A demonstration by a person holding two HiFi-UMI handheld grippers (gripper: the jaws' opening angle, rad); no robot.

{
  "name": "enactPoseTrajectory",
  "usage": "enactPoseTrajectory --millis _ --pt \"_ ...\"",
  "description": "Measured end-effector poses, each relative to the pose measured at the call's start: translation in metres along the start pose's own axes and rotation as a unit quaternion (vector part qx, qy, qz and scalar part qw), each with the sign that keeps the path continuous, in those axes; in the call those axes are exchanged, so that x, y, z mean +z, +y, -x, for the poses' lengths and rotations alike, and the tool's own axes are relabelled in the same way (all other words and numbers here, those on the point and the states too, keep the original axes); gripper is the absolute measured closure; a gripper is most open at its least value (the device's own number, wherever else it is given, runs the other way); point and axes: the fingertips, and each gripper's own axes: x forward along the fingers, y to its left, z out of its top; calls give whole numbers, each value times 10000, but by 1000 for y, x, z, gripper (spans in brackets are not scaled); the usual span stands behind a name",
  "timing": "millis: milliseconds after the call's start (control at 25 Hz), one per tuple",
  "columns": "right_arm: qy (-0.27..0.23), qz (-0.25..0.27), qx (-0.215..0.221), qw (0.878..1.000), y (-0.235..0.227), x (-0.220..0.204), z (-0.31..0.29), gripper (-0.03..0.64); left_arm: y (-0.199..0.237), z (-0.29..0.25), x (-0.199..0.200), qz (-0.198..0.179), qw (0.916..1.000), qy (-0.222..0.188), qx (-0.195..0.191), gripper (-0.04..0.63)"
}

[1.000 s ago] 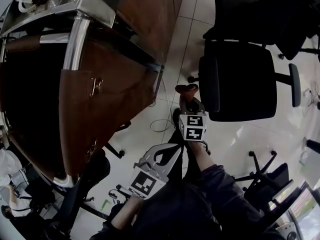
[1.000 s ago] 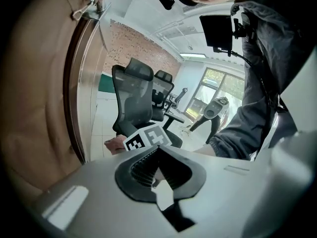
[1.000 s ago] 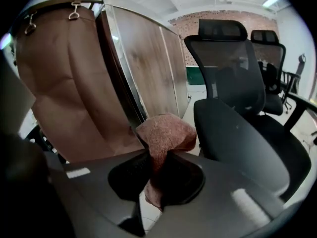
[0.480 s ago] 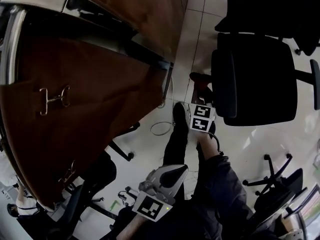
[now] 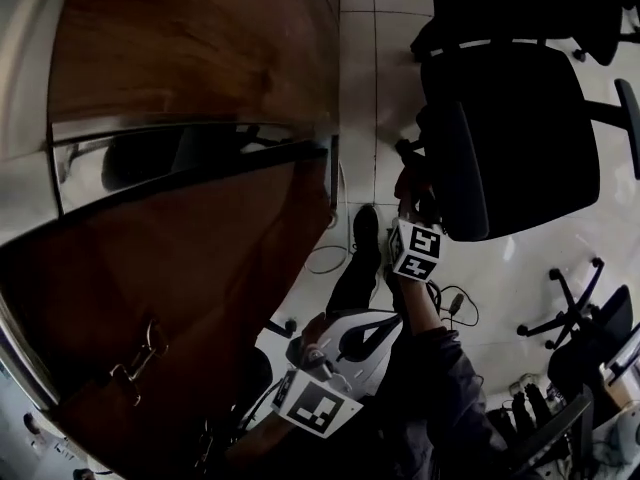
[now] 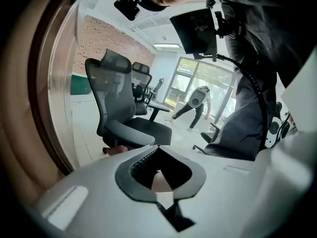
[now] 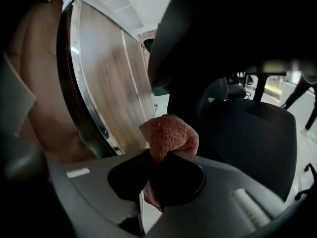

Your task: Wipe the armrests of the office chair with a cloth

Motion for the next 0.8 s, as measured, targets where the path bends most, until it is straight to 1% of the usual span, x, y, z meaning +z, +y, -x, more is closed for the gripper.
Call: enactPoseTrajectory --millis 120,200,280,400,600,720,800 --pt "-304 -512 -109 9982 3 15 15 572 6 6 -5 -98 9997 200 -78 578" --pt "-445 -673 -149 9966 3 16 16 572 0 10 -15 -98 9993 337 -154 578" --pt "-537 -789 -203 9952 -1 15 10 572 -5 13 -23 -159 9990 373 -162 578" --pt "-482 -749 -288 9956 -14 -3 -13 572 -8 17 -36 -223 9991 364 -54 578" --pt "-36 -388 -218 9990 -28 -39 -53 572 -14 17 -57 -162 9987 483 -13 578" --pt "207 -159 -237 9994 -35 -53 -61 572 -20 16 -60 -219 9985 496 -78 578" --pt "165 -207 -227 9994 -40 -50 -54 572 -24 17 -56 -222 9984 500 -123 578"
